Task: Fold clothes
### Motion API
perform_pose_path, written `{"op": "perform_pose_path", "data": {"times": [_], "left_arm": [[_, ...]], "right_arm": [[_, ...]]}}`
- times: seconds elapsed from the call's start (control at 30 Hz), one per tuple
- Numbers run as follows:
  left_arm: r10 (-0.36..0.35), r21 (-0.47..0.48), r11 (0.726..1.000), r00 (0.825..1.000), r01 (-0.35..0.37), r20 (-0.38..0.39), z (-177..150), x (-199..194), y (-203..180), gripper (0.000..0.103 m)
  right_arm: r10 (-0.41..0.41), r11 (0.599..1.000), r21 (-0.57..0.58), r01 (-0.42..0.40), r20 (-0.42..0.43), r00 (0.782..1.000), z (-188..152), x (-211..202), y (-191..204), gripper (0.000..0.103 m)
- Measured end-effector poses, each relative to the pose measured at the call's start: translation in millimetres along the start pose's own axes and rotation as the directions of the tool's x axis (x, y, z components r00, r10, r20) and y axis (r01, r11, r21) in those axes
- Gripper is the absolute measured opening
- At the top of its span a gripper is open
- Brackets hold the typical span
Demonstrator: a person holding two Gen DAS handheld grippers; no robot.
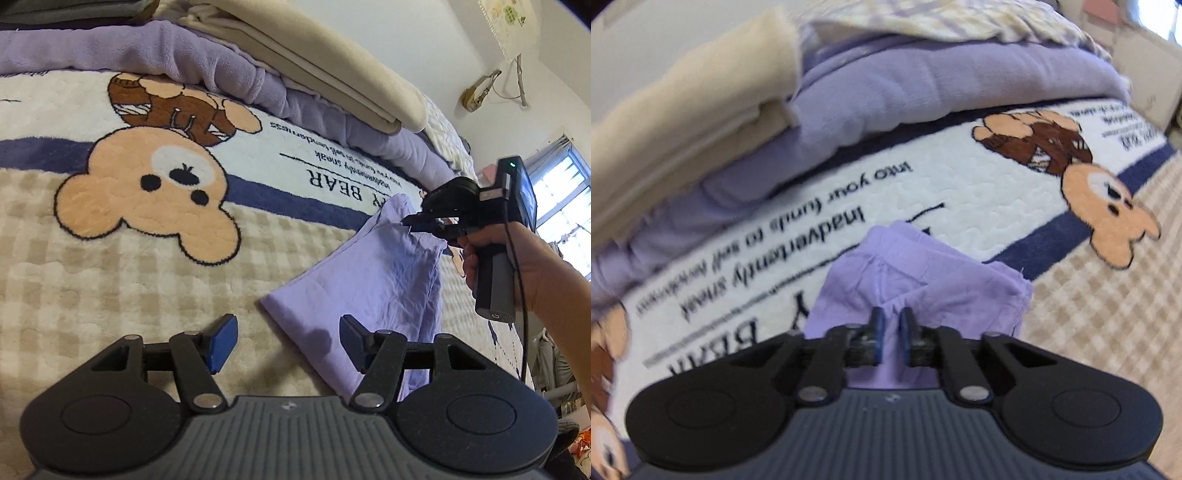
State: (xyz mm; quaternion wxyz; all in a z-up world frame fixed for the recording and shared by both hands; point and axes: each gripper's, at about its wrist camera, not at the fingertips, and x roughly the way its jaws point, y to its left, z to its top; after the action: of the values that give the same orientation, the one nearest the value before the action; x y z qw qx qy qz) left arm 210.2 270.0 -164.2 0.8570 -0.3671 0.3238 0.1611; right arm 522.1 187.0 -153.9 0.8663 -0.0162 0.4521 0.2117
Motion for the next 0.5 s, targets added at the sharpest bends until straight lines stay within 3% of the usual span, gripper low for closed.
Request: {"op": "perform_pose_path", "data": {"times": [0.07,0.17,0.2,0.23,0.27,0.5], "left_arm": [[-0.002,0.016,1.000,1.000,0.002,0.007,-2,-1,-1,0.061],[-0.002,0.014,1.000,1.000,0.002,0.009,-2,-1,-1,0.061],[-0.002,0.016,1.000,1.000,0.001,0.008,-2,-1,-2,0.061],[-0.002,0.018,1.000,1.000,0.002,0.008,-2,-1,-1,0.061],[-0.003,0.024,1.000,1.000,0.002,0.007,-3,-1,-2,0.061],[-0.010,0.074,0.997,1.000,0.011,-0.007,-3,-3,-2,0.061]], "right_arm": [[0.087,0.996,0.017,-0.089,0.072,0.994,3,-11,-7,0.005],[0.222,0.969,0.066,-0.236,0.170,0.960,4,-19,-21,0.008],[0.223,0.967,0.084,-0.240,0.170,0.960,5,-18,-24,0.012],[0.208,0.969,0.104,-0.226,0.159,0.965,6,-16,-26,0.025],[0.191,0.971,0.118,-0.209,0.147,0.970,6,-14,-27,0.029],[0.128,0.972,0.172,-0.161,0.190,0.973,-1,-28,-47,0.034]]}}
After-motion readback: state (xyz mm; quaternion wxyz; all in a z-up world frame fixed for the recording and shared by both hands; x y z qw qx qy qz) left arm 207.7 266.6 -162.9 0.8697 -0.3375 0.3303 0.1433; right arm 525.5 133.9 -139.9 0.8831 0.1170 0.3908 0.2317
